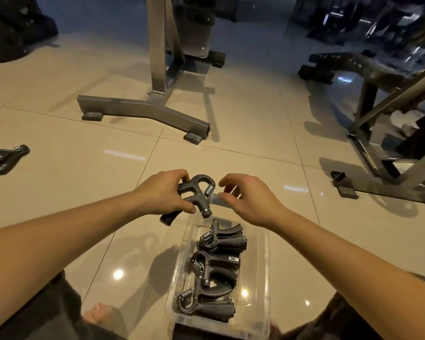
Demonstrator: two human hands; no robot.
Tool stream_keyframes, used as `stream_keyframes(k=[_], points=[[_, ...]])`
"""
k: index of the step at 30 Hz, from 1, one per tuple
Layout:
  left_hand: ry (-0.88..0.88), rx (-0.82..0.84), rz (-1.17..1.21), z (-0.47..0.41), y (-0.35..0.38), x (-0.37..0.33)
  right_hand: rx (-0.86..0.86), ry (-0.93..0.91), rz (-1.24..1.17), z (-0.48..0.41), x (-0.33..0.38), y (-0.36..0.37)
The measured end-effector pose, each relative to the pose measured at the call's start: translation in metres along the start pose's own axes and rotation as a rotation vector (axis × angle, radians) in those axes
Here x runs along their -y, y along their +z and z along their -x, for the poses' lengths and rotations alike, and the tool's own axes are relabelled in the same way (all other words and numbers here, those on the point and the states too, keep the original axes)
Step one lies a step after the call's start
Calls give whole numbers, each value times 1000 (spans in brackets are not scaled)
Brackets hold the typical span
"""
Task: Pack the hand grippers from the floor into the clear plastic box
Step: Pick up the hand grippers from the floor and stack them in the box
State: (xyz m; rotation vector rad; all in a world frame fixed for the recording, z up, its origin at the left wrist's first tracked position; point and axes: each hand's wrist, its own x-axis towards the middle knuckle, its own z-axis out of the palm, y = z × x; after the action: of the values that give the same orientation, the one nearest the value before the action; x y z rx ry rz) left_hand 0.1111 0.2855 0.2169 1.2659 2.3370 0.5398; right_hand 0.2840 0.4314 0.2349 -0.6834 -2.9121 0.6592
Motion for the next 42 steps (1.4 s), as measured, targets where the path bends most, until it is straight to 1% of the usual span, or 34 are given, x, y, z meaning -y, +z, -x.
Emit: stream_keyframes(k=[2, 5, 6, 9, 11, 13, 15, 16, 17, 19, 20, 21, 24, 27, 29, 32, 35, 38, 40, 42], points=[[-5, -24, 63, 5, 2, -5, -45, 44, -50, 13, 18, 7], [-3, -101, 161, 12, 4, -16, -77, 178, -143, 16, 24, 22], [-6, -119, 199, 14, 5, -20, -72, 221, -214, 16, 23, 23], [-51, -100, 335, 24, 9, -29, -48, 316, -574, 18, 19, 20], [-94, -50, 461, 29, 9, -33, -32, 324, -691, 23, 14, 13], [-123, -19, 608, 29, 4, -35, 9, 294, -742, 26, 7, 4], [-86, -21, 663, 26, -5, -31, 86, 243, -761, 27, -3, -7], [-28, -19, 642, 26, -9, -28, 131, 217, -778, 28, -7, -11], [59, -13, 565, 26, -12, -24, 173, 192, -799, 28, -11, -14], [262, -16, 270, 28, -13, -17, 240, 153, -820, 28, -18, -17], [335, -36, 139, 30, -12, -14, 266, 140, -828, 28, -20, -18], [383, -65, 65, 32, -11, -13, 286, 136, -844, 27, -22, -18], [492, -167, 0, 34, -10, -14, 327, 160, -934, 24, -28, -18], [627, -225, -147, 34, -9, -13, 363, 209, -1022, 18, -31, -17], [666, -233, -231, 34, -8, -15, 376, 241, -1059, 16, -33, -15], [663, -191, -370, 32, -12, -17, 372, 292, -1123, 14, -34, -10], [760, -189, -496, 32, -16, -19, 334, 320, -1159, 12, -31, -6], [859, -245, -520, 30, -17, -21, 255, 342, -1155, 9, -27, -4], [875, -300, -515, 29, -16, -22, 224, 353, -1111, 7, -26, -4], [871, -315, -488, 27, -16, -21, 232, 353, -1009, 6, -26, -4]])
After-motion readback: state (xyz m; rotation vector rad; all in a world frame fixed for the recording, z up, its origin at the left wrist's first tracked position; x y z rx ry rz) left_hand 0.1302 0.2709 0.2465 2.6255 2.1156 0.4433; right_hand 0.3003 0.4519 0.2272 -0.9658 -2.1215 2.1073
